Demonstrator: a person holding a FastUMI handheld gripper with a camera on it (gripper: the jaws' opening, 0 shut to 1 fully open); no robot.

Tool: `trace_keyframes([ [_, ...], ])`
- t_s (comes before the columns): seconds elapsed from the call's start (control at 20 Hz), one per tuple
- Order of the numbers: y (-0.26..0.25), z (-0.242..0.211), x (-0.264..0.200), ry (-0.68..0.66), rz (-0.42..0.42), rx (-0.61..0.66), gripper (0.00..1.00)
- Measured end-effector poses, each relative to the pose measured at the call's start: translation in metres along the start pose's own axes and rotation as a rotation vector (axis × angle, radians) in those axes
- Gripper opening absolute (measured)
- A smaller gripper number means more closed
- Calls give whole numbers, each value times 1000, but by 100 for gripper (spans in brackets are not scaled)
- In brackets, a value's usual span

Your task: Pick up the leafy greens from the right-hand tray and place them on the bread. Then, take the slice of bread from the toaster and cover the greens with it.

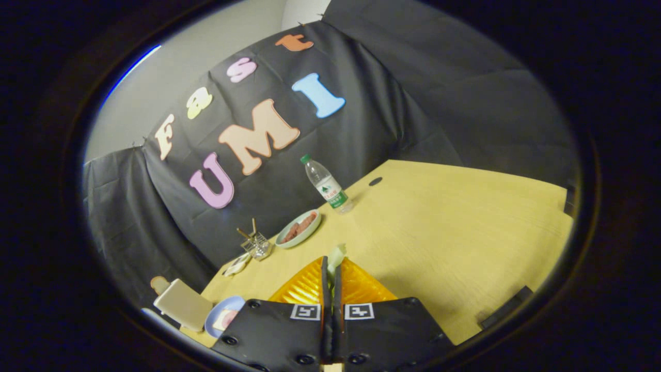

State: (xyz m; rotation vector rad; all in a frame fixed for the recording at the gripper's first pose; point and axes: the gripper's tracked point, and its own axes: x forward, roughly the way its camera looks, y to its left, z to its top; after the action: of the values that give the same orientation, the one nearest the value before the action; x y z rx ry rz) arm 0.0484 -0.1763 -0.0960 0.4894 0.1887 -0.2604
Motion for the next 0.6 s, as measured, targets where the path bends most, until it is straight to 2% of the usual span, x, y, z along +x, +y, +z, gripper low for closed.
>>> trace_keyframes([
  [0.3,69,24,-28,-132,156,92,3],
  [0.6,163,1,-47,-114,392,221,3],
])
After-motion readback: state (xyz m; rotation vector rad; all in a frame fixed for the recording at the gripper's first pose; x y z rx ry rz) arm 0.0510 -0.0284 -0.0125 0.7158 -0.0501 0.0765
